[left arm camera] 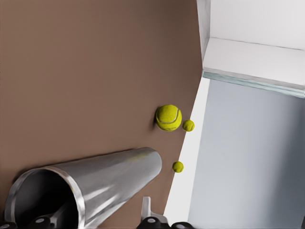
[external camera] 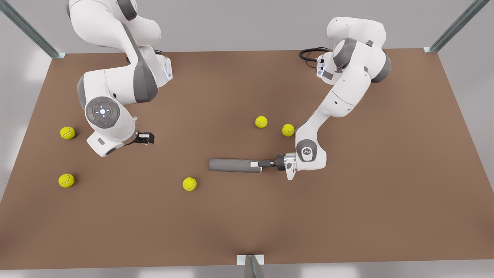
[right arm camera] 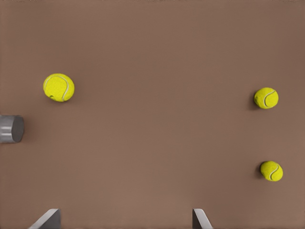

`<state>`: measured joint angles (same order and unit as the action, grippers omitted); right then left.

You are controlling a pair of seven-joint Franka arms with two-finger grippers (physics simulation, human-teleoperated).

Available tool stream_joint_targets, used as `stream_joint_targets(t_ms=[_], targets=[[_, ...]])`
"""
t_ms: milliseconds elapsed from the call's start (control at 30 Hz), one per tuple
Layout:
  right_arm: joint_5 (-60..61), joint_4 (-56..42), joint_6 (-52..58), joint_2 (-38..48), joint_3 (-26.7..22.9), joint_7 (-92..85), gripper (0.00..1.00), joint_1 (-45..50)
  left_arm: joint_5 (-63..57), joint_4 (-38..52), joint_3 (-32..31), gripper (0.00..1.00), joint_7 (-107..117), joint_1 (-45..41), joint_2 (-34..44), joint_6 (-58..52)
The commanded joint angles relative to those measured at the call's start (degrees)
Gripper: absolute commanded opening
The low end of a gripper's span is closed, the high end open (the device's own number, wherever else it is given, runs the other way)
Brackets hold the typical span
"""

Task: Put the tennis tube upright

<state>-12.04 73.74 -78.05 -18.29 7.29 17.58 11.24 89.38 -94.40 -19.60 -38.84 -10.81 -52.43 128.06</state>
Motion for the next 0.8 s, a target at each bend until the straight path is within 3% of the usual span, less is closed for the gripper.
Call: stream_joint_targets(t_ms=[0,233,600,767], targets=[[0.0,0.0,0.0,0.0,0.0,0.0,1.0,0.0,-0.1,0.0,0.0,0.54,0.0,0.0,0.0,0.0],[-0.2,-0.1,-0.5,-0.4,0.0,0.1,1.0,0.0,0.0,0.0,-0.7,0.5,-0.1,0.0,-0.1,0.0],[-0.2,0.0,-1.3,-0.4,0.0,0.2,1.0,0.0,0.1,0.1,-1.2,0.31,0.0,0.3,0.0,-0.1],[-0.2,0.0,-1.4,-0.4,0.0,0.2,1.0,-0.1,0.1,0.2,-1.7,0.3,0.0,0.4,0.1,-0.1]])
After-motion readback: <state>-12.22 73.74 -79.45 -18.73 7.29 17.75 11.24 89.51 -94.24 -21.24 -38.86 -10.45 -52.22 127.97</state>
